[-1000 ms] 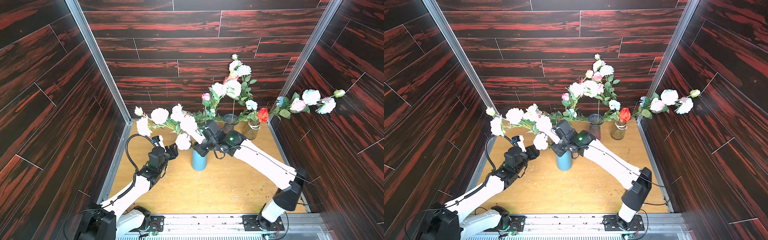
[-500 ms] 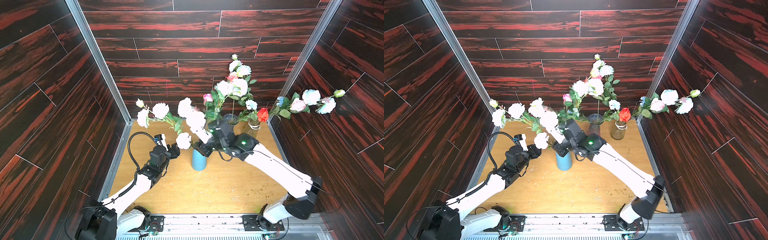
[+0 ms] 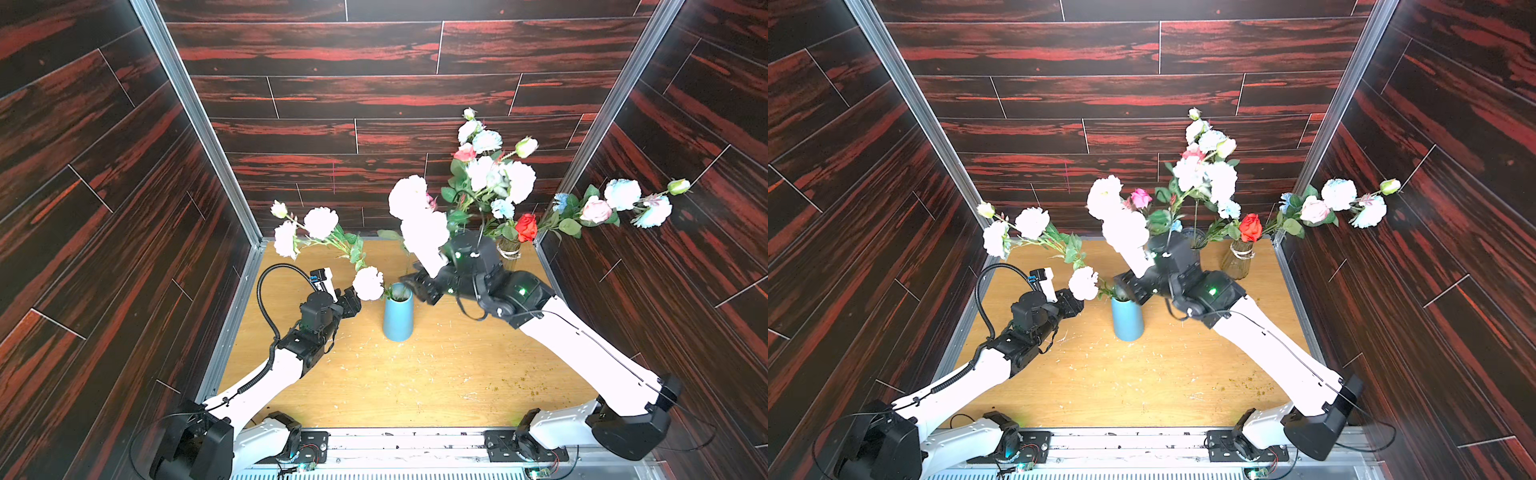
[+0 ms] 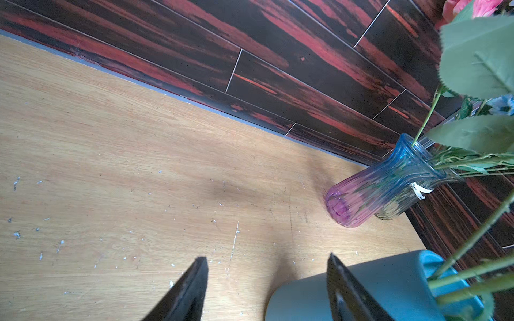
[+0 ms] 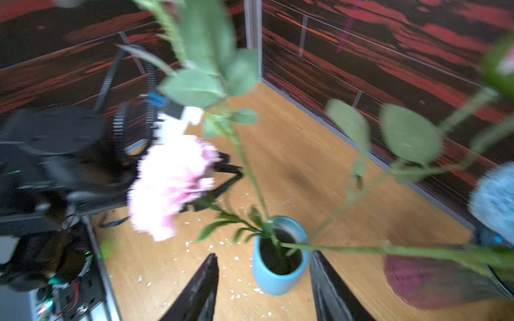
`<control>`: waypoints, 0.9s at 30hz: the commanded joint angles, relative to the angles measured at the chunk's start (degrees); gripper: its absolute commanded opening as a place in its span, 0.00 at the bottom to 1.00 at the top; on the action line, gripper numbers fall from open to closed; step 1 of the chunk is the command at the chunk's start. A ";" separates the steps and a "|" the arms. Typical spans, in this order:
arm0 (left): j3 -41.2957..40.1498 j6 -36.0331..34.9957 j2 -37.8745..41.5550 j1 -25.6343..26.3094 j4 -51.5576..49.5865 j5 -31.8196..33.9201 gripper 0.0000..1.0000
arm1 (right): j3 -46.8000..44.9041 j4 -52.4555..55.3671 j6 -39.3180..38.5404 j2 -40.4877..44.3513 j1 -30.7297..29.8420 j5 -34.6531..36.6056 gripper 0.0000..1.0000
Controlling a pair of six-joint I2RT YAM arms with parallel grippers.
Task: Pick out blue flowers from the vase
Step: Pick up the flower from the vase.
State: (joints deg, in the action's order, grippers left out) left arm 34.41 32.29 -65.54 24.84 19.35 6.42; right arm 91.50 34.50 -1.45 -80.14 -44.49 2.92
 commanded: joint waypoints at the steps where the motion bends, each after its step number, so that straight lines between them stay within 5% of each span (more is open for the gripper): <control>1: 1.01 -1.07 0.95 0.39 1.04 0.04 0.69 | -0.02 -2.98 1.45 0.68 3.62 -2.69 0.55; 19: 0.92 -1.05 0.68 0.38 1.21 0.01 0.69 | 13.44 -1.01 10.29 -8.44 29.47 -42.66 0.55; 27: 0.74 -1.00 0.72 0.45 1.39 0.11 0.69 | 15.28 2.47 10.02 -13.06 29.78 -53.83 0.53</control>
State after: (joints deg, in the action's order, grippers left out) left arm 34.41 32.32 -65.54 25.10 19.38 6.42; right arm 106.91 36.03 8.12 -93.30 -13.89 -43.55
